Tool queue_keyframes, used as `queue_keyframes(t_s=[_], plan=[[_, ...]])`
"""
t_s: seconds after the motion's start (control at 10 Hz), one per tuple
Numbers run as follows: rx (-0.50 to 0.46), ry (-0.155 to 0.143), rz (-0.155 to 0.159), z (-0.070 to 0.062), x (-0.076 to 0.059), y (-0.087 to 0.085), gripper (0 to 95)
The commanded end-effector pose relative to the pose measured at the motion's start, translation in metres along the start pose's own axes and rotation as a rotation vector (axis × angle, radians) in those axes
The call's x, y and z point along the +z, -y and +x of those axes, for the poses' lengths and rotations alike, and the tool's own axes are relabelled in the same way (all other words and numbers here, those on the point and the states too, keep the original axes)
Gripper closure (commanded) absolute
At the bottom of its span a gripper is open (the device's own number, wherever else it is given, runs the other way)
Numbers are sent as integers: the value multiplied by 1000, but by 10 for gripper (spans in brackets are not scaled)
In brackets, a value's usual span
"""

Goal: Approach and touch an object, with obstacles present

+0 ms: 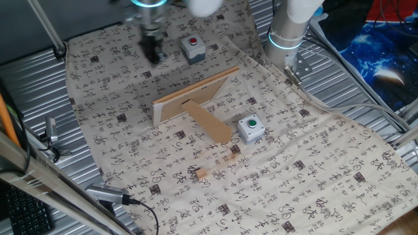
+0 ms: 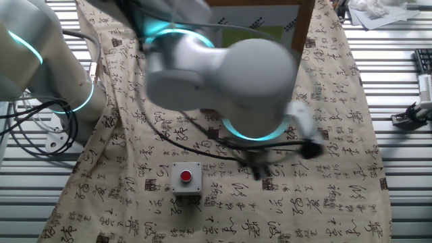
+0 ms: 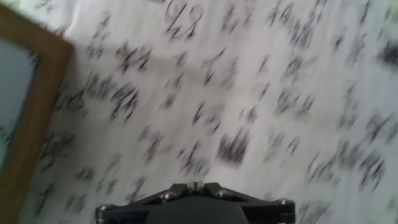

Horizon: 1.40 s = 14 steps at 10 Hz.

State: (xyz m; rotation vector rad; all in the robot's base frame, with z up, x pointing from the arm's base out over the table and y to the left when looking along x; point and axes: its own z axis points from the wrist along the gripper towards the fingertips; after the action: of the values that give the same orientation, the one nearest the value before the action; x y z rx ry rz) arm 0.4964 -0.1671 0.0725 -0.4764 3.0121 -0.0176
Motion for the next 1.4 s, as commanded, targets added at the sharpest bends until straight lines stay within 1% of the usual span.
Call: queue_keyframes(t_s=[0.1, 0.2, 0.3, 0.4, 0.5, 0.6, 0.7, 0.8, 0.9, 1.0, 1.2, 1.3, 1.4], plan=[[-37, -5, -18, -86, 1, 37, 950], [-44, -11, -29, -113, -1, 43, 950], [-46, -20, -39, -136, -5, 45, 950], [-46, -30, -52, -165, -8, 45, 950], [-46, -34, -55, -188, -8, 41, 950], [-45, -37, -58, -199, -7, 39, 950], [-38, -44, -62, -231, -4, 28, 950], [-32, -45, -65, -250, -1, 18, 950], [-19, -50, -65, -274, 4, 0, 950], [-7, -53, -65, -291, 7, -15, 950], [20, -64, -62, -331, 10, -53, 950], [42, -69, -59, -346, 10, -81, 950], [56, -73, -53, -352, 9, -102, 950]])
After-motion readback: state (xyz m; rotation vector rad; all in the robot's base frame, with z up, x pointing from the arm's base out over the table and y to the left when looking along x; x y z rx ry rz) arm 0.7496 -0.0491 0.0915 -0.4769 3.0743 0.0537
